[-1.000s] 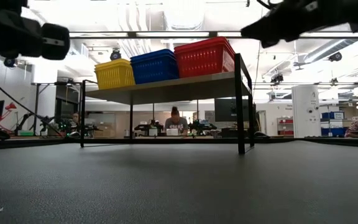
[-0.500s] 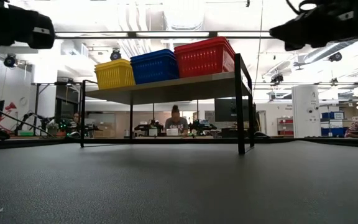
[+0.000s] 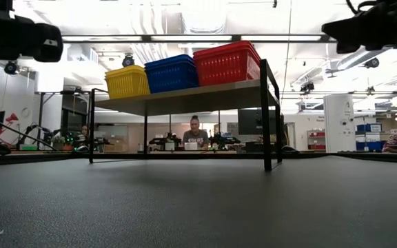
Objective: Stack baskets on shelf by color
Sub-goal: Return to Home Position
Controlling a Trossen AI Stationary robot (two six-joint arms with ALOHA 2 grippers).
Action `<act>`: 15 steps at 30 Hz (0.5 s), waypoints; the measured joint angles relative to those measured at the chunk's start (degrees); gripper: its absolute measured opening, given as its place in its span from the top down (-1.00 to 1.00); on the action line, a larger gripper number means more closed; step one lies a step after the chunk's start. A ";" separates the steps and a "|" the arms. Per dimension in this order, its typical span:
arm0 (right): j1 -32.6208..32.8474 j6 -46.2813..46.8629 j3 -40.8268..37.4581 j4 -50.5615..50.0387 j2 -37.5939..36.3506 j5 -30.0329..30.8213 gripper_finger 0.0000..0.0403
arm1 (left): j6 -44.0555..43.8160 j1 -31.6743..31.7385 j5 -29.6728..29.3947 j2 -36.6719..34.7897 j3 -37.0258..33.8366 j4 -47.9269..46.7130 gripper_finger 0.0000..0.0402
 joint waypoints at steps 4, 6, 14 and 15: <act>0.00 0.12 -0.59 -3.77 -4.48 0.09 0.96 | -0.04 0.00 0.00 -0.01 -0.47 0.55 0.99; 0.01 0.19 -1.13 -4.50 -6.53 0.09 0.96 | -0.02 0.02 0.00 -0.11 -0.79 1.19 0.99; 0.00 -2.63 -5.49 -8.40 -12.68 0.13 0.96 | 0.02 0.02 -1.43 -0.02 -0.79 1.59 0.99; 0.00 -3.32 -5.97 -7.76 -12.71 0.14 0.96 | 0.03 0.01 -1.90 -0.02 -0.79 1.58 0.99</act>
